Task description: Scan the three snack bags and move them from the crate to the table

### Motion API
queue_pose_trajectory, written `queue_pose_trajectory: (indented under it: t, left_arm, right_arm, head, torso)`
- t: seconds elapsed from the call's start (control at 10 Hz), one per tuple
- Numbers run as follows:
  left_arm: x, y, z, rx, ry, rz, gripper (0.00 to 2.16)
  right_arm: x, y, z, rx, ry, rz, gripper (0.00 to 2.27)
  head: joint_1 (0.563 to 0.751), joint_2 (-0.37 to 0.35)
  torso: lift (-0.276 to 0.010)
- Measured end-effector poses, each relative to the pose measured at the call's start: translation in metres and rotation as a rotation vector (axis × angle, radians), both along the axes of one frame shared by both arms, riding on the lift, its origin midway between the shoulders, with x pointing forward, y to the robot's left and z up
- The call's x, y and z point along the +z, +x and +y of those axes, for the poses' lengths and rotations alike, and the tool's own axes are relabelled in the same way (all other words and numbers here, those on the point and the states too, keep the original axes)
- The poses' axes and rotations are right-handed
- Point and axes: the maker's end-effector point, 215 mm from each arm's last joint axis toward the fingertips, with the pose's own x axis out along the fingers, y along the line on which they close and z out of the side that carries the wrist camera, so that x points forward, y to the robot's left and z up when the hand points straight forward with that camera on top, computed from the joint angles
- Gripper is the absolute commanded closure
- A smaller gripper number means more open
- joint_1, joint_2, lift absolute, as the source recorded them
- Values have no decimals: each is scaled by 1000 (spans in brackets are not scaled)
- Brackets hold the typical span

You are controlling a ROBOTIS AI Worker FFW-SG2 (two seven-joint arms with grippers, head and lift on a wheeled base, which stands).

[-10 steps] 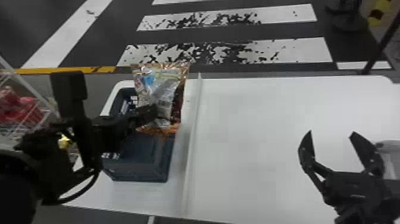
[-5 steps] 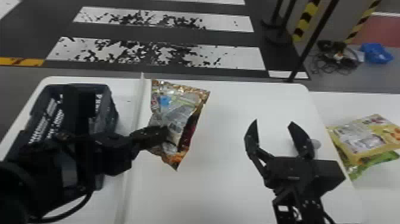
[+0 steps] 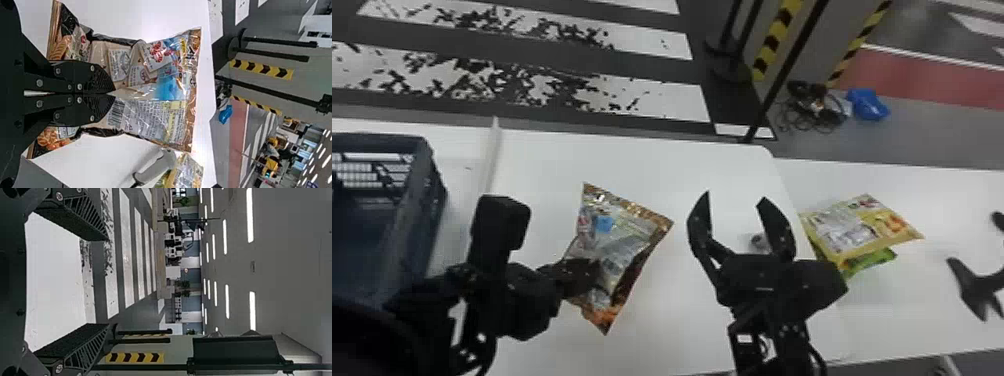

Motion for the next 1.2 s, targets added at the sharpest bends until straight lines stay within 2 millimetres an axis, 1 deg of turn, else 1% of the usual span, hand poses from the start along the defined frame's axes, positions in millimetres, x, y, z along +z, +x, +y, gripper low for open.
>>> queue_pose_trajectory:
  t: [0.3, 0.4, 0.5, 0.6, 0.8, 0.9, 1.0, 1.1, 1.2]
  left_arm:
    - [-41, -13, -40, -71, 34, 19, 2010]
    - [-50, -15, -53, -96, 36, 9, 2010]
    - [-57, -15, -69, -126, 26, -13, 2010]
    - [-60, -13, -84, -153, 0, -37, 2010]
    - [-67, -17, -108, -195, -49, -50, 1983]
    - [-71, -19, -118, -204, -74, -54, 1551]
    - [-73, -17, -124, -199, -84, -79, 437]
    - [-72, -15, -126, -197, -94, -98, -2]
    - [-71, -13, -125, -192, -95, -104, -2]
  right_arm:
    - [5, -3, -1, -2, 22, -9, 113]
    - [8, -3, -1, -2, 25, -14, 113]
    - [10, -3, -1, -3, 29, -18, 113]
    - [11, -3, -1, -3, 32, -22, 113]
    - [12, -4, 0, -1, 35, -26, 113]
    - [11, -5, 0, -1, 36, -24, 113]
    - [11, -5, 1, 0, 37, -24, 113]
    - [11, -5, 2, 1, 39, -24, 113]
    - [12, -6, 2, 2, 40, -25, 113]
  head:
    - [695, -345]
    - [695, -350]
    - [695, -350]
    - [695, -350]
    - [695, -350]
    - [695, -350]
    - [695, -350]
    - [695, -350]
    - [695, -350]
  torso:
    - [-62]
    - [-62]
    - [-62]
    - [-62]
    - [-62]
    - [-62]
    - [-62]
    - [-62]
    - [-62]
